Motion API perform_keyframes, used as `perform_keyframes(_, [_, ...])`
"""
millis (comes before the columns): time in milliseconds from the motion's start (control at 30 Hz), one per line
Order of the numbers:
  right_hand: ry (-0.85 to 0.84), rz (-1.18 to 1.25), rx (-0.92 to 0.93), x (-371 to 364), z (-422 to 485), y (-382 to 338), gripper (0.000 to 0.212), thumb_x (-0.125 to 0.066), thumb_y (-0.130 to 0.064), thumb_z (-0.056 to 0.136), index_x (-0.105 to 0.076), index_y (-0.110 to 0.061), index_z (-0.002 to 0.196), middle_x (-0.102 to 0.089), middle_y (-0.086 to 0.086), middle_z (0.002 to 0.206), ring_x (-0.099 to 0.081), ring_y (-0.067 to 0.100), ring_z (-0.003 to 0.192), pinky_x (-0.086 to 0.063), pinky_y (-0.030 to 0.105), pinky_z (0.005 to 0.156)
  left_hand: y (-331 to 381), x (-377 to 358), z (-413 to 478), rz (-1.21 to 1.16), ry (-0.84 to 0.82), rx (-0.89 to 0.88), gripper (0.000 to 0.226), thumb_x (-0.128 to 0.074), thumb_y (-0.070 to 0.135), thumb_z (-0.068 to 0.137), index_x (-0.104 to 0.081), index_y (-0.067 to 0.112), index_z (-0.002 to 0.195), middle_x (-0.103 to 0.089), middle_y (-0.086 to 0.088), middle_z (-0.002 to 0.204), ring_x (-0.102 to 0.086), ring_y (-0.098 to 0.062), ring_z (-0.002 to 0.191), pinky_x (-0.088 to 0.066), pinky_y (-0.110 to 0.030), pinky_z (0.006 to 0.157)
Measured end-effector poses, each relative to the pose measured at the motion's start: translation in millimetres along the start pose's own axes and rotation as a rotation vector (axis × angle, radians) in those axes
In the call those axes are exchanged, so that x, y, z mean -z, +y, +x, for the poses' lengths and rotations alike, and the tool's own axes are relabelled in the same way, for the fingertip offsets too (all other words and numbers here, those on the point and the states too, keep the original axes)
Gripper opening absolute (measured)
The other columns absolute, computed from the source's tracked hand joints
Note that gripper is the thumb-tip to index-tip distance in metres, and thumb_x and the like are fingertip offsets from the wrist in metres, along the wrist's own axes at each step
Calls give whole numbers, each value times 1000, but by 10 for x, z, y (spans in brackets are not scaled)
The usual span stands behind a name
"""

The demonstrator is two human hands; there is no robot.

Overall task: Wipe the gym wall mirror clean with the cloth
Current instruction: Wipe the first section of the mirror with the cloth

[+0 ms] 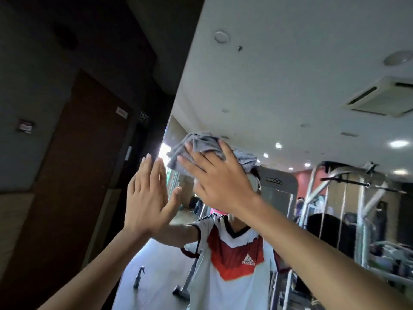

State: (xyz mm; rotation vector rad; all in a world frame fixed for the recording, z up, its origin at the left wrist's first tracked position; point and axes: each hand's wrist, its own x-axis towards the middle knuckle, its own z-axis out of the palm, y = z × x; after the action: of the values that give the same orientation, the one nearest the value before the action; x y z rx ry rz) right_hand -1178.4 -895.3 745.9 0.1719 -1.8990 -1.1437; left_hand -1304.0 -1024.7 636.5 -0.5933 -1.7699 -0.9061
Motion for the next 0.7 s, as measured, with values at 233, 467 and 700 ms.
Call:
perform_keyframes(233, [-9,-54,-198,189,800,518,64,-16,-38,95,-25,-28,157,-23,1,165,-29,21,148,-10,56,119,14,-42,-94,-84,33,124,84,-14,69,94,-16,16,159,-25,-4,164,-22,-23,150,-11,-36,118])
perform_keyframes(467, [59,-69,-99,-2,894,-134,65,-18,-39,93,-30,-24,156,-32,5,161,-34,24,144,-17,58,118,28,-45,-153,-194,74,223,52,-22,47,92,-53,17,122,-57,4,102,-50,-14,94,-39,-38,96])
perform_keyframes(700, [-63,56,338,-46,-115,-267,60,-37,-29,88,-48,-26,147,-46,3,153,-54,21,130,-18,54,119,-11,-15,-482,-221,47,290,26,-27,33,90,-46,20,78,-49,7,78,-47,-19,74,-31,-36,72])
